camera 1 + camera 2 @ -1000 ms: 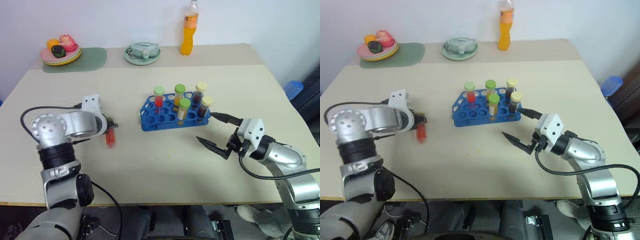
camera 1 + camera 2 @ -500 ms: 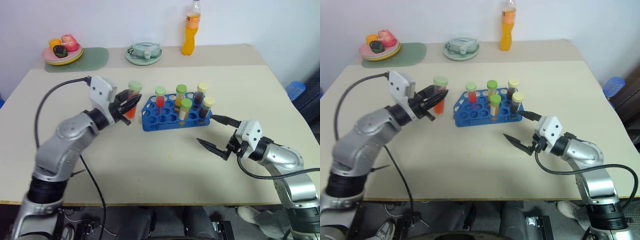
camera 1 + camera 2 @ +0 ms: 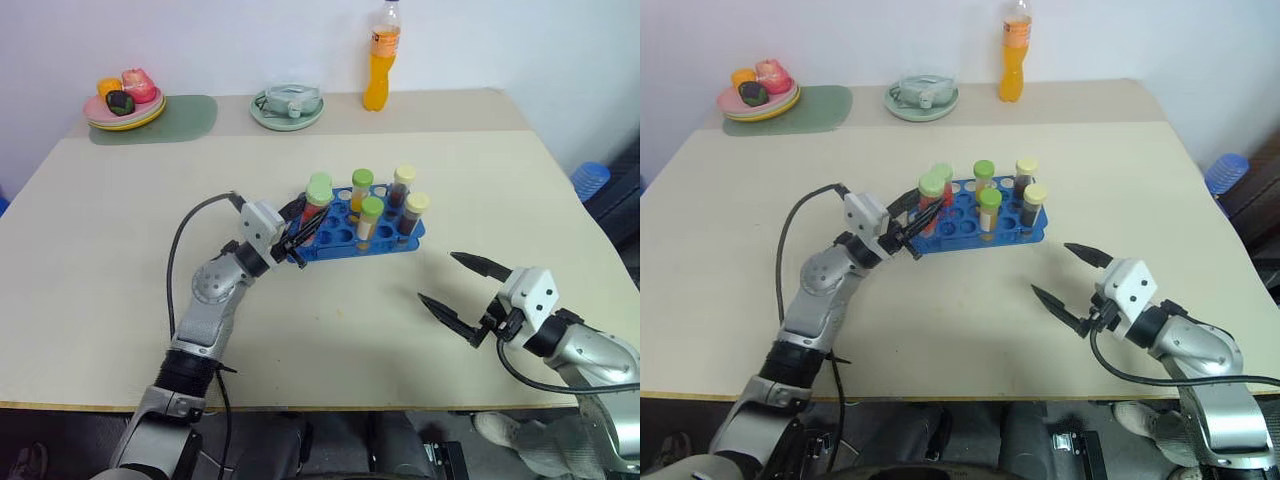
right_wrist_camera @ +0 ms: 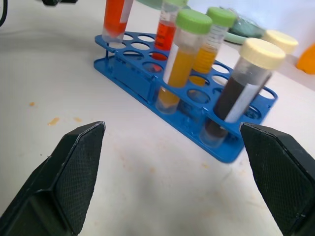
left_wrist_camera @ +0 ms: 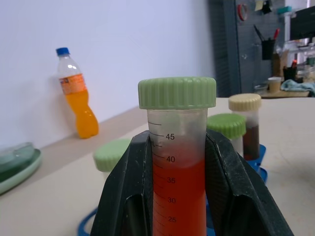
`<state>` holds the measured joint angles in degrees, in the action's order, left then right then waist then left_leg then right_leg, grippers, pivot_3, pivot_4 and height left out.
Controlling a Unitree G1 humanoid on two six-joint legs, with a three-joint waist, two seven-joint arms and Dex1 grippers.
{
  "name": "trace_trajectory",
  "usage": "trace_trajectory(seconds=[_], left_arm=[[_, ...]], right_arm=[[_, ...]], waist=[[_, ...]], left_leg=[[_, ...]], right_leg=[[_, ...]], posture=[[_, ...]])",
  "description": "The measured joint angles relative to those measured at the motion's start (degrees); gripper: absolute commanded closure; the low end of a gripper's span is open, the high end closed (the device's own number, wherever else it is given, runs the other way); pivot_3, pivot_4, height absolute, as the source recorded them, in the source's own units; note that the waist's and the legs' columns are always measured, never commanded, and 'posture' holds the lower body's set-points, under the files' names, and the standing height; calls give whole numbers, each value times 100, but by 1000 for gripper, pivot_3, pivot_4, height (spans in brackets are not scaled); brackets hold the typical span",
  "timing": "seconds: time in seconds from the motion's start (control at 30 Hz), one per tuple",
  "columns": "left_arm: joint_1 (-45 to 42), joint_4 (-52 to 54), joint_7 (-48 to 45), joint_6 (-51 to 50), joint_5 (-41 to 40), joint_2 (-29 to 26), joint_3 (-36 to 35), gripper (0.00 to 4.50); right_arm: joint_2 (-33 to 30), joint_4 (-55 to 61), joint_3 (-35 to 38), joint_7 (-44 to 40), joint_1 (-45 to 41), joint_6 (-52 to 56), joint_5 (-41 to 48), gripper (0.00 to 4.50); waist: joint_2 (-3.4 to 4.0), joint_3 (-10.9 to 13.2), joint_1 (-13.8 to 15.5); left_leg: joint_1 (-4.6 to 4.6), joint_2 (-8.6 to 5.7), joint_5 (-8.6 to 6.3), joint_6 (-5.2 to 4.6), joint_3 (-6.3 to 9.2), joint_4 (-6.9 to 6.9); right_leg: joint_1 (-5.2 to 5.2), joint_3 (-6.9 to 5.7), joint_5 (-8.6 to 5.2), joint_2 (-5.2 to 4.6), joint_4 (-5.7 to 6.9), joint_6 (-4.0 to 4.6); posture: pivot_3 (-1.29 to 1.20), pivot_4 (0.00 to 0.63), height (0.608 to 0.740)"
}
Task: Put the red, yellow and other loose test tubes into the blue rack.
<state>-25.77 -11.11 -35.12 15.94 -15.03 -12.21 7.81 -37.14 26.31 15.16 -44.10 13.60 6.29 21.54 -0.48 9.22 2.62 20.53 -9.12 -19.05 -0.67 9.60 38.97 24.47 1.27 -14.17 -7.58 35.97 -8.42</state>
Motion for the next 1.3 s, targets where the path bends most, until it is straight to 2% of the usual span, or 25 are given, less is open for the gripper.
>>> trace_trajectory(seconds=[0.3,0.63,1.0,1.1,1.23,1.27,1.3], left_arm=[[-441,-1061,-257,527,42,523,-33,3644],[-504,-1363,-521,865,59,554,-116,3644],[-375,-1580,-735,781,-18,564,-220,3644],[-295,-1500,-1110,458,-451,621,-363,2357],[-208,-1491,-1223,431,-478,683,-375,409],[-205,-1466,-1217,398,-481,680,-401,21],[-205,-1416,-1217,343,-484,670,-414,21]], right_arm=[[0,421,114,244,110,338,3,0],[-1,513,219,312,57,470,6,0],[1,496,211,293,10,442,-3,0],[3,492,206,283,-4,409,-6,0],[7,490,197,284,-48,396,-8,0],[12,490,196,292,-51,396,-8,0],[16,490,195,301,-51,397,-7,0]], waist=[[-1,0,-23],[0,-1,-21],[-1,-1,-33],[0,-1,-32],[-2,0,-20],[-2,0,-22],[-1,0,-23]], left_leg=[[0,0,-2,-3,-1,2],[-3,-1,-2,-4,-2,3],[-3,1,-2,-3,-2,1],[-2,0,-2,-5,-1,-1],[-1,-1,-3,-5,-1,3],[-1,-1,-3,-5,-1,3],[-1,0,-3,-5,-1,3]], right_leg=[[0,1,0,0,2,-1],[-2,1,0,0,2,-1],[0,1,0,2,2,-1],[1,1,0,2,1,-1],[-1,1,0,1,1,-1],[-1,1,0,1,2,-1],[-1,1,0,1,2,-1]], posture=[[0,150,740],[0,150,740],[0,150,740],[0,150,740],[0,150,740],[0,150,740],[0,150,740]])
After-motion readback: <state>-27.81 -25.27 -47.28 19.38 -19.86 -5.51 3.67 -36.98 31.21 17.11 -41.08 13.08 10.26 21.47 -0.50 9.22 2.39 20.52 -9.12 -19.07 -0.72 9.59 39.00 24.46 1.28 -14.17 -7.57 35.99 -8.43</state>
